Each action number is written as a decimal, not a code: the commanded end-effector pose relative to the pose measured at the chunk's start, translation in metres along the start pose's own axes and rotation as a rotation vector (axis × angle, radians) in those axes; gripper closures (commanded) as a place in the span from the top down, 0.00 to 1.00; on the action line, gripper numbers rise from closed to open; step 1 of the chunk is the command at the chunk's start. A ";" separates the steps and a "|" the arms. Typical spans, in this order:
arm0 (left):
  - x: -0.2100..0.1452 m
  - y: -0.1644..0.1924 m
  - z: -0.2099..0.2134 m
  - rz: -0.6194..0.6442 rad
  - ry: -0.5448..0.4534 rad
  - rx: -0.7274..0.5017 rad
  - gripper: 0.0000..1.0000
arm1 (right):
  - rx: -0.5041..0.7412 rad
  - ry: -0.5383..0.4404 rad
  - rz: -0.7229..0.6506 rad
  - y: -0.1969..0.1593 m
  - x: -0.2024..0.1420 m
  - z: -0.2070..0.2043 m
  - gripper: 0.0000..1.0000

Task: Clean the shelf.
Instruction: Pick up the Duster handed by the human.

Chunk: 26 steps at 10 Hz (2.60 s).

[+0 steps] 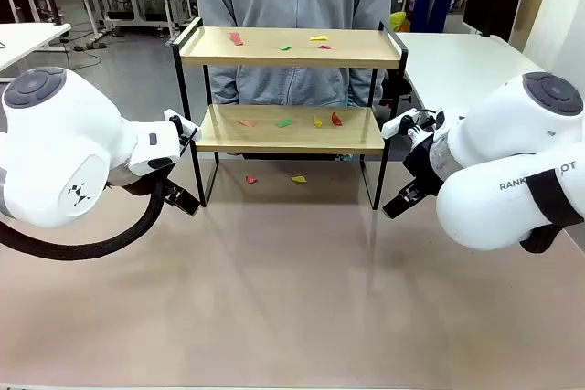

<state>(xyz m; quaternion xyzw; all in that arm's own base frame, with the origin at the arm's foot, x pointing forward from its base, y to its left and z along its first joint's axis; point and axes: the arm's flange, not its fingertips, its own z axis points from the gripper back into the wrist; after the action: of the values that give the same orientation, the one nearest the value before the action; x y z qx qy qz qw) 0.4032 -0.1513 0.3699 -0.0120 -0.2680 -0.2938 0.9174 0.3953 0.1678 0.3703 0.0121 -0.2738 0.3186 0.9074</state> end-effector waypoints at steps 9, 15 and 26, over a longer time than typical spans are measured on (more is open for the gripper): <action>0.000 0.000 0.000 0.000 0.000 0.000 1.00 | 0.000 0.000 0.000 0.000 0.000 0.000 1.00; 0.049 0.057 0.102 -0.145 0.000 -0.212 1.00 | 0.104 -0.138 0.043 -0.079 0.041 0.096 1.00; 0.001 0.187 0.078 -0.502 -0.304 -0.597 1.00 | 0.275 -0.471 0.319 -0.227 -0.051 0.097 1.00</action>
<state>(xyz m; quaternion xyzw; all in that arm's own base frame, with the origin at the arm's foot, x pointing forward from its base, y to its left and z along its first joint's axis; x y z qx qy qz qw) 0.4746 0.0240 0.4501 -0.2614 -0.3053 -0.5721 0.7150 0.4523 -0.0669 0.4491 0.1785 -0.4329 0.4820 0.7406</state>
